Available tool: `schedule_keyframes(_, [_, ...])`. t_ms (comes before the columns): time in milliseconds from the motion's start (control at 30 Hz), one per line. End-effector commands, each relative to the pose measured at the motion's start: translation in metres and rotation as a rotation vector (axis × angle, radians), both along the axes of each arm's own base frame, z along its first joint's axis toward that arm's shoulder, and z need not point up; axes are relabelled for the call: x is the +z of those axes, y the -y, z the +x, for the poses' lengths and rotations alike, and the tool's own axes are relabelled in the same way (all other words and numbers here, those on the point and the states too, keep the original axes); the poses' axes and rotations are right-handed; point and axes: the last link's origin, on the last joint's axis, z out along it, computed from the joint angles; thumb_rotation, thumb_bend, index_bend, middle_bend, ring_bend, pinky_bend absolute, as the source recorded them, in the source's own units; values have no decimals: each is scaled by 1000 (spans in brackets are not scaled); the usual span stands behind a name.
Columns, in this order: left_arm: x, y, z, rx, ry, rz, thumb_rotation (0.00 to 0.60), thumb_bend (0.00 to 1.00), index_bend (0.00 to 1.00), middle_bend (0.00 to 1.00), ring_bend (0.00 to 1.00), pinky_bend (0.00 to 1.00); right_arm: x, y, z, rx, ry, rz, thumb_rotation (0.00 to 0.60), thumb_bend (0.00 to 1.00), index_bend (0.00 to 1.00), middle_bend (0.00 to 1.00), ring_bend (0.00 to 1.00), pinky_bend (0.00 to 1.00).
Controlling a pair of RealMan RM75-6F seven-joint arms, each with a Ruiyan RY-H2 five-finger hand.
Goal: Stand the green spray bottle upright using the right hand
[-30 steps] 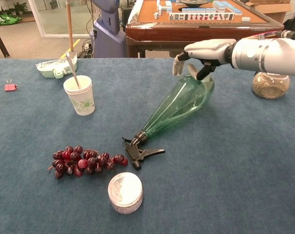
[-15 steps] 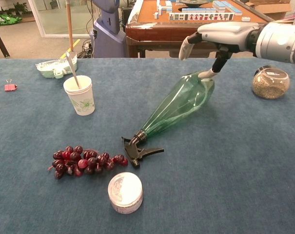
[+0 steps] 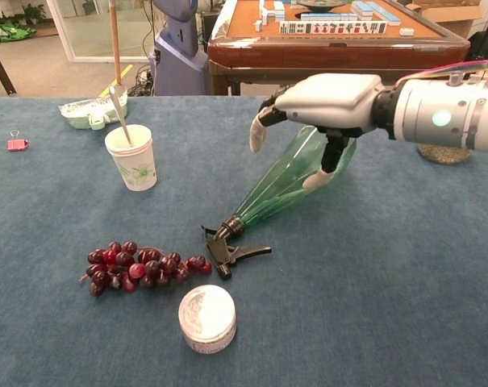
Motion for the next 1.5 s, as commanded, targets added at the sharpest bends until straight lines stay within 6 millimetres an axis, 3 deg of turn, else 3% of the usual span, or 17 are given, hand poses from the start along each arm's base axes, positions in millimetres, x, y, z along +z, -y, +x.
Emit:
schedule_keyframes(33, [1, 1, -1, 3, 0, 2, 600, 376, 357, 267, 207, 97, -12, -3, 3, 31, -32, 11, 600, 11, 307, 253, 88, 101])
schedule_keyframes(467, [4, 6, -6, 18, 3, 12, 600, 377, 357, 267, 207, 97, -47, -3, 13, 157, -152, -24, 600, 53, 307, 253, 88, 101])
schedule_keyframes(800, [7, 9, -13, 35, 4, 19, 600, 377, 357, 267, 207, 97, -63, 0, 17, 170, -206, -25, 600, 97, 307, 253, 88, 101])
schedule_keyframes(933, [8, 10, -15, 37, 5, 24, 600, 377, 357, 267, 207, 97, -66, 2, 18, 164, -211, -27, 600, 172, 312, 266, 88, 101])
schedule_keyframes(1167, [9, 11, -17, 42, 4, 24, 600, 377, 357, 267, 207, 97, -70, 6, 16, 148, -214, -33, 600, 296, 398, 337, 102, 101])
schedule_keyframes(1500, [8, 11, -18, 45, 1, 24, 600, 377, 357, 267, 207, 97, -69, 11, 12, 105, -175, -36, 600, 332, 515, 434, 181, 101])
